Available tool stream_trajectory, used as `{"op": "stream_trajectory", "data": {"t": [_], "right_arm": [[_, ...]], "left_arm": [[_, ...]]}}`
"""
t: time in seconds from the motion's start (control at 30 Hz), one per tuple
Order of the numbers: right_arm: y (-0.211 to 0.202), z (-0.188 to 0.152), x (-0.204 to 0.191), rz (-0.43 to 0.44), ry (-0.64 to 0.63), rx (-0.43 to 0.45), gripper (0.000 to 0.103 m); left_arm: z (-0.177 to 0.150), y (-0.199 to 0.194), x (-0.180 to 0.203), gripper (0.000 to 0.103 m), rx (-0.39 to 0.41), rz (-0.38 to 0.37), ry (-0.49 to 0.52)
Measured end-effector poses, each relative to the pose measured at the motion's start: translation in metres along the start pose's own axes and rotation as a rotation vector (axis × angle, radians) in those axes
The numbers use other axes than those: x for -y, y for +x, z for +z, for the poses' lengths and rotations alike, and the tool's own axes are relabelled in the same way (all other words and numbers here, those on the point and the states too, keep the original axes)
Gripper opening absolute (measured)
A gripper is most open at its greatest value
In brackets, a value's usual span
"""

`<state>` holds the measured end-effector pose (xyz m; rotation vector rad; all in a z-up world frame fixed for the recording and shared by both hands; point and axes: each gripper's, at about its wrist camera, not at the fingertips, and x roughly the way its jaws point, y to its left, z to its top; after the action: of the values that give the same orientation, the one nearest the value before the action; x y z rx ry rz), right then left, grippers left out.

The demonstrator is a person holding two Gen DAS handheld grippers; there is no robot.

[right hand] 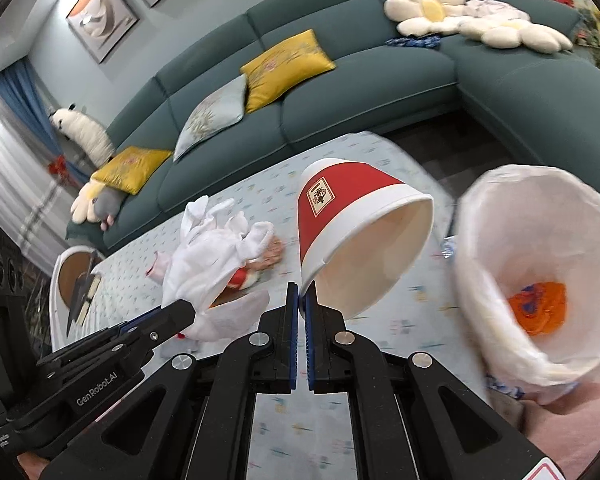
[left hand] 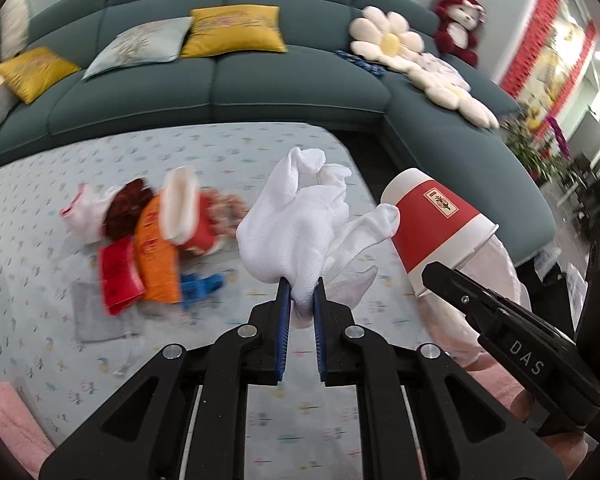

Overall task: Collect trash
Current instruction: 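Carry the glove and red paper cup with both tools over the bin, then open both tools to drop the glove and cup into the bin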

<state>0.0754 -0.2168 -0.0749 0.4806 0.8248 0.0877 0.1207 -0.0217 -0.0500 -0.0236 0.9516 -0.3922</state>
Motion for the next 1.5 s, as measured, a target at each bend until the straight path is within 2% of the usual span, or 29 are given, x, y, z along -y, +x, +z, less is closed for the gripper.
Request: {"op": "stream_trajectory", "data": {"t": [0.53,0.77,0.83,0.87,0.97,1.0,1.13,1.37,1.5], "right_arm": [[-0.062,0.000,0.128,-0.145,0.174,0.100,0.004],[-0.070,-0.002,0.157,-0.189,0.220,0.103,0.004],[-0.071,-0.002,0.162,-0.191,0.221,0.103,0.007],[-0.071,-0.002,0.163,-0.196,0.220,0.104,0.010],[-0.075,-0.002,0.164,-0.203,0.219,0.116,0.014],[-0.076,-0.002,0.165,-0.202,0.221,0.119,0.016],[-0.081,-0.004,0.165,-0.197,0.227,0.134,0.028],[-0.079,-0.002,0.156,-0.192,0.210,0.132,0.031],[-0.076,0.000,0.145,-0.182,0.191,0.128,0.037]], "left_arm": [[0.013,0.038,0.131,0.011,-0.039,-0.126,0.218],[0.018,0.055,0.170,0.013,-0.059,-0.172,0.260],[0.019,0.058,0.177,0.014,-0.061,-0.181,0.262],[0.020,0.059,0.180,0.017,-0.061,-0.184,0.260],[0.022,0.059,0.186,0.038,-0.049,-0.168,0.252],[0.022,0.058,0.187,0.039,-0.041,-0.166,0.248],[0.021,0.057,0.187,0.040,-0.036,-0.159,0.250],[0.019,0.053,0.170,0.040,-0.038,-0.136,0.208],[0.019,0.048,0.153,0.040,-0.033,-0.120,0.178]]}}
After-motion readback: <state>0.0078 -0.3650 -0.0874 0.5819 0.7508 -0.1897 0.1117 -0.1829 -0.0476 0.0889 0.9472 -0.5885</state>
